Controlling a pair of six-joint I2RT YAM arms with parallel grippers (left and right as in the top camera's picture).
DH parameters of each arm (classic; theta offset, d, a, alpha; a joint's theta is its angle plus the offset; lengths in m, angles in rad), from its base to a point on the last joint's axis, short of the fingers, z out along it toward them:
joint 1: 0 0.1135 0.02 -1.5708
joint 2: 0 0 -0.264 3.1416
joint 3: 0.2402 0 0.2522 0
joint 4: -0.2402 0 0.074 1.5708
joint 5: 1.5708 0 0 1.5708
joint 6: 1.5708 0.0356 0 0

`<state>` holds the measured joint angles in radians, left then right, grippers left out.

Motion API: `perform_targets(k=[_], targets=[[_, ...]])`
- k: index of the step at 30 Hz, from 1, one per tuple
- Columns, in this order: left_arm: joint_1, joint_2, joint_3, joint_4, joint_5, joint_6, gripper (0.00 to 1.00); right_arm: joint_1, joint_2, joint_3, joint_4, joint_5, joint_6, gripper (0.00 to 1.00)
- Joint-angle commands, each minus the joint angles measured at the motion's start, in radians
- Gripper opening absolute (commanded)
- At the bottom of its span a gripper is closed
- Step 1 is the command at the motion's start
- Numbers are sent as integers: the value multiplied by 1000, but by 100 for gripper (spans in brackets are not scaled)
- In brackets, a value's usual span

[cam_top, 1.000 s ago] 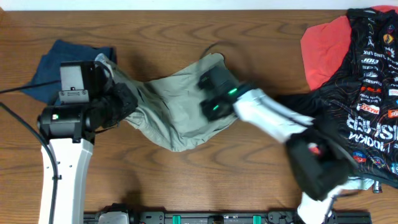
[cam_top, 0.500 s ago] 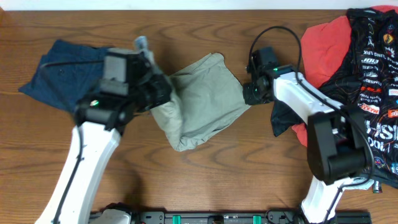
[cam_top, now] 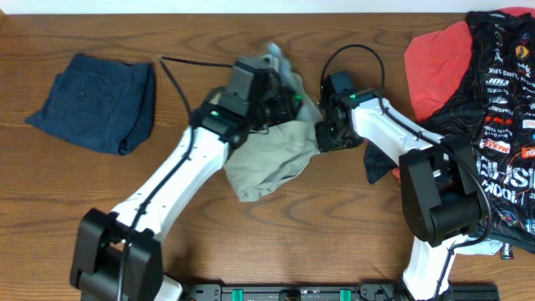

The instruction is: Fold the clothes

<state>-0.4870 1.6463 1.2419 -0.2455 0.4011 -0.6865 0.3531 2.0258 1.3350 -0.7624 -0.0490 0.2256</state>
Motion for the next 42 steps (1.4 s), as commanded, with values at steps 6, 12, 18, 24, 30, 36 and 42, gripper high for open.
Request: perform_targets(k=[6, 12, 18, 24, 30, 36, 42], targets=[[151, -25, 19, -150, 10, 73, 81, -191, -132, 6, -99, 131, 17, 64], [312, 4, 15, -375, -27, 72, 86, -278, -307, 6, -122, 57, -61, 67], [336, 79, -19, -398, -27, 70, 93, -263, -410, 6, -154, 43, -78, 71], [336, 225, -23, -387, -27, 18, 93, -261, -452, 6, -211, 41, -77, 71], [331, 337, -23, -312, -11, 21, 59, -261, -460, 6, -246, 41, -77, 70], [332, 335, -10, -259, -2, 223, 6, -261, -460, 6, -259, 41, -66, 68], [413, 196, 95, -357, -190, 315, 6, -261, -460, 6, -269, 42, -66, 69]])
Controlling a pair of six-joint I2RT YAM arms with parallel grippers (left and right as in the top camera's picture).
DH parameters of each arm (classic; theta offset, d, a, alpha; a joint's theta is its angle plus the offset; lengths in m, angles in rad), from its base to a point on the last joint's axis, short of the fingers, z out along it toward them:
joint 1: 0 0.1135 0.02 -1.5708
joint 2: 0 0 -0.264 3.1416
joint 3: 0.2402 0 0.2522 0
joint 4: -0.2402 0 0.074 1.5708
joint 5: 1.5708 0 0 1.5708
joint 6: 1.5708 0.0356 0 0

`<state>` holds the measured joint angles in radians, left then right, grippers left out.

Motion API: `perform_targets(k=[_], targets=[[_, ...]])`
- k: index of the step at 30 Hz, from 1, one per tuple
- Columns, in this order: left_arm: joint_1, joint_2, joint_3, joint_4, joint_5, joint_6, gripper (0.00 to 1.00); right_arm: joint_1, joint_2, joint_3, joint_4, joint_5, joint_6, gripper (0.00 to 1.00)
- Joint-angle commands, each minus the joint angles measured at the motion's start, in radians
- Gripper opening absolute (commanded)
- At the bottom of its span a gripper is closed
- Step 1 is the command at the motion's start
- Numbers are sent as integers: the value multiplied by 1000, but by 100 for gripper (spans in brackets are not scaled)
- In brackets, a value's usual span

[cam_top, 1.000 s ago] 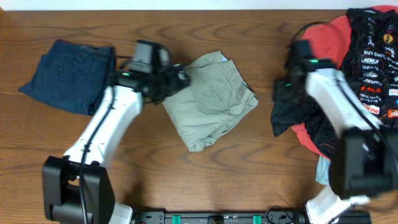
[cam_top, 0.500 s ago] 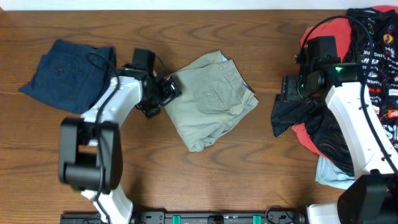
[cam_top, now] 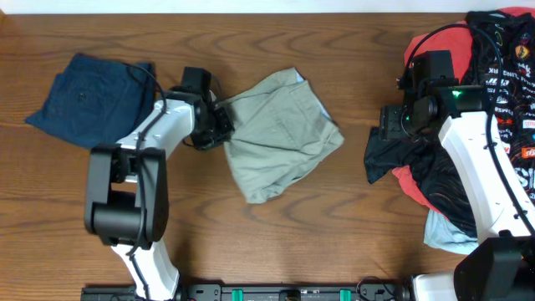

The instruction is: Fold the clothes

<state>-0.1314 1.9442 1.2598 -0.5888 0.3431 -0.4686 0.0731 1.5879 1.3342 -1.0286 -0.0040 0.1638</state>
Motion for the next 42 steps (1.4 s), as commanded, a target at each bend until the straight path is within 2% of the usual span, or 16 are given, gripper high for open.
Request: perform_targets(k=[1, 6, 11, 12, 14, 15, 18, 24, 29, 32, 36, 40, 42], targets=[[77, -131, 99, -17, -151, 115, 6, 19, -22, 6, -3, -4, -4, 69], [223, -280, 211, -3, -273, 132, 6, 19, -22, 7, -3, -4, -4, 68], [418, -346, 227, 26, -284, 131, 6, 19, -22, 7, -3, -4, -4, 68], [454, -346, 227, 15, -285, 132, 13, 19, -22, 6, -2, -4, -4, 69], [526, -337, 227, -17, -284, 131, 63, 19, -22, 6, -3, -5, -4, 69], [563, -330, 227, -37, -283, 106, 99, 19, -22, 6, -3, -5, -4, 69], [619, -316, 227, -63, -238, 20, 98, 19, -22, 6, -4, -4, -4, 70], [610, -319, 226, -65, -87, 20, 98, 18, -22, 6, -6, -4, -4, 72], [473, -319, 226, -122, -51, 84, 98, 18, -22, 6, 37, -48, 22, 88], [357, -317, 226, -173, -53, 181, 98, 18, -22, 6, 84, -133, 22, 90], [193, -317, 226, -364, -151, 308, 98, -1, -22, 6, 99, -159, 22, 92], [102, -318, 226, -586, -340, 307, 98, -34, -22, 6, 16, -161, 0, 94], [88, -319, 226, -661, -363, 307, 98, -47, -22, 6, -43, -161, -5, 95]])
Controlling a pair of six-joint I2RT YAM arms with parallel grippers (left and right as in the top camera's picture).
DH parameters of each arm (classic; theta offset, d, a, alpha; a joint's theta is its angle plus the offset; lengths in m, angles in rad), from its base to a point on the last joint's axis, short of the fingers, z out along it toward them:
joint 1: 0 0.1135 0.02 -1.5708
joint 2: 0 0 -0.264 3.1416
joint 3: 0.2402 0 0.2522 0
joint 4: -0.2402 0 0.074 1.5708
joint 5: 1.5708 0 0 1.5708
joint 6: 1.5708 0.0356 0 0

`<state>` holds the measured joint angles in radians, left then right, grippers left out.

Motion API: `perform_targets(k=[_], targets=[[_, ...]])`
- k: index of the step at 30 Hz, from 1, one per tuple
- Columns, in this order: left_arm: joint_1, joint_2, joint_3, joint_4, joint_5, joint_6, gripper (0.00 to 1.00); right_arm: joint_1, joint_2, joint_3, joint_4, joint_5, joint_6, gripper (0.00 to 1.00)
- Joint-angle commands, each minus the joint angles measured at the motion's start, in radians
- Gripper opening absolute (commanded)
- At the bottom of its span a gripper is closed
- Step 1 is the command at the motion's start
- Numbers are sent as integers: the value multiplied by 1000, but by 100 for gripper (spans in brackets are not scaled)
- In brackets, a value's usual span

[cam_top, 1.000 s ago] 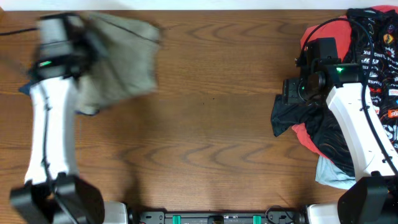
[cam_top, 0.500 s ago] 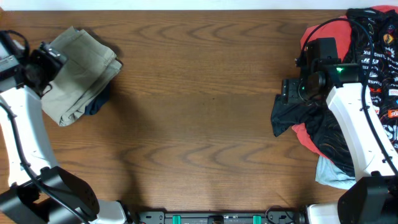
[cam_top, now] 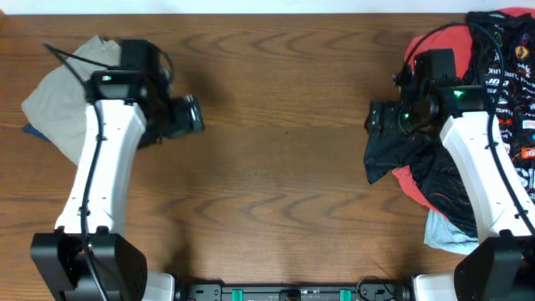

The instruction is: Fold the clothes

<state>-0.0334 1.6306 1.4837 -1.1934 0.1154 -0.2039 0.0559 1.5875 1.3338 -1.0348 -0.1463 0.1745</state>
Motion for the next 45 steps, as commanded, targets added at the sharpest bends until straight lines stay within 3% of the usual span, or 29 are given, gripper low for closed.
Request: perform_targets(k=[1, 8, 12, 20, 28, 36, 45], targets=[[-10, -10, 2, -82, -133, 37, 98, -35, -22, 7, -63, -19, -15, 95], [-12, -149, -7, -160, -118, 16, 98, -51, -71, 7, -200, 24, -38, 99], [-28, -341, -46, -156, -97, 31, 98, -51, -177, -11, -217, 53, -37, 99], [-125, -833, -190, -87, -97, 110, 98, -50, -560, -205, -29, 79, -29, 99], [-140, -1234, -237, -90, -98, 110, 98, -50, -914, -449, 135, 137, -3, 99], [-139, -1326, -253, -108, -101, 110, 98, -50, -958, -491, 134, 142, -3, 99], [-140, -1326, -417, -107, -101, 110, 98, -50, -958, -491, 99, 142, -3, 99]])
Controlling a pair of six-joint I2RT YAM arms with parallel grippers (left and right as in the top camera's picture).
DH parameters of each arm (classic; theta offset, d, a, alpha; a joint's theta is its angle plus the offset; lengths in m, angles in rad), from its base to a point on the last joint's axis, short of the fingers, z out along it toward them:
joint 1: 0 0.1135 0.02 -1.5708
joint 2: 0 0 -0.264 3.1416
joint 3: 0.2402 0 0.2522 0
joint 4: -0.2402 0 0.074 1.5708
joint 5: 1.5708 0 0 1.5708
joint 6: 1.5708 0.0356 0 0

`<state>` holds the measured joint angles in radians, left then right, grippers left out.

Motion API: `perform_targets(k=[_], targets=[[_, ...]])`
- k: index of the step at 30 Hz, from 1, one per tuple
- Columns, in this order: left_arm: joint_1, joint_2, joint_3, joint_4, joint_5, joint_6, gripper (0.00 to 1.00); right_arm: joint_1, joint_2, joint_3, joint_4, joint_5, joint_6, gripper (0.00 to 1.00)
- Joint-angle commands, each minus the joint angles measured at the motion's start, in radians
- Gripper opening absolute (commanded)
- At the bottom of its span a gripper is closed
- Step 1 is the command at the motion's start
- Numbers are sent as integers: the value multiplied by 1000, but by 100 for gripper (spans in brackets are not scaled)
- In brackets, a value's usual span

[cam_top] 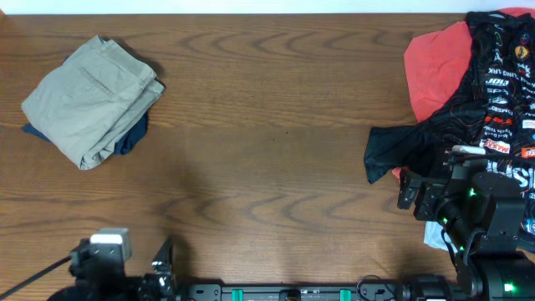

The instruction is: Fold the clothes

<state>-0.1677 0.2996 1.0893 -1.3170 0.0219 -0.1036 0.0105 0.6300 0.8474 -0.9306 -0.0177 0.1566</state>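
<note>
Folded khaki shorts [90, 99] lie at the far left on top of a folded navy garment [129, 138], of which only an edge shows. At the right edge sits a heap of unfolded clothes: a black printed jersey [501, 92], a red garment [435, 58] and a black cloth [397, 150] spilling toward the middle. My left gripper [161, 255] is drawn back at the near-left table edge, holding nothing that I can see. Near the bottom of the heap is my right gripper [410, 191]. Its jaws are too dark to read.
Brown wooden table [267, 167]. A light blue piece [433, 236] peeks out under the heap beside the right arm. A black rail [292, 293] runs along the near edge between the arm bases.
Both arms have pulled back to the near edge. The left gripper was beside the khaki stack and the right one at the black cloth. The clothes lie as before.
Both grippers were first on the khaki shorts in the middle of the table. Then the left one held their left edge while the right was over at the heap. Later the shorts lay on the navy garment at far left. Now both arms are withdrawn.
</note>
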Motion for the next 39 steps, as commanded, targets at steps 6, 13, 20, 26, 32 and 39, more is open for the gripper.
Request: perform_targets(k=[6, 13, 20, 26, 32, 39], targets=[[-5, 5, -29, 23, -8, 10, 98, -5, -1, -5, -5, 14, 14, 99], [-5, 5, -29, 23, -8, 10, 98, -5, 0, -5, -5, 14, 14, 99], [-5, 5, -29, 23, -8, 10, 98, -5, 0, -5, -5, 14, 14, 99], [-5, 5, -29, 23, -8, 10, 98, -2, -23, -5, -7, 14, 14, 99], [-5, 5, -29, 23, -8, 10, 98, 39, -131, -32, 32, 55, -30, 99], [-5, 5, -29, 23, -8, 10, 98, 79, -394, -279, 337, 23, -174, 99]])
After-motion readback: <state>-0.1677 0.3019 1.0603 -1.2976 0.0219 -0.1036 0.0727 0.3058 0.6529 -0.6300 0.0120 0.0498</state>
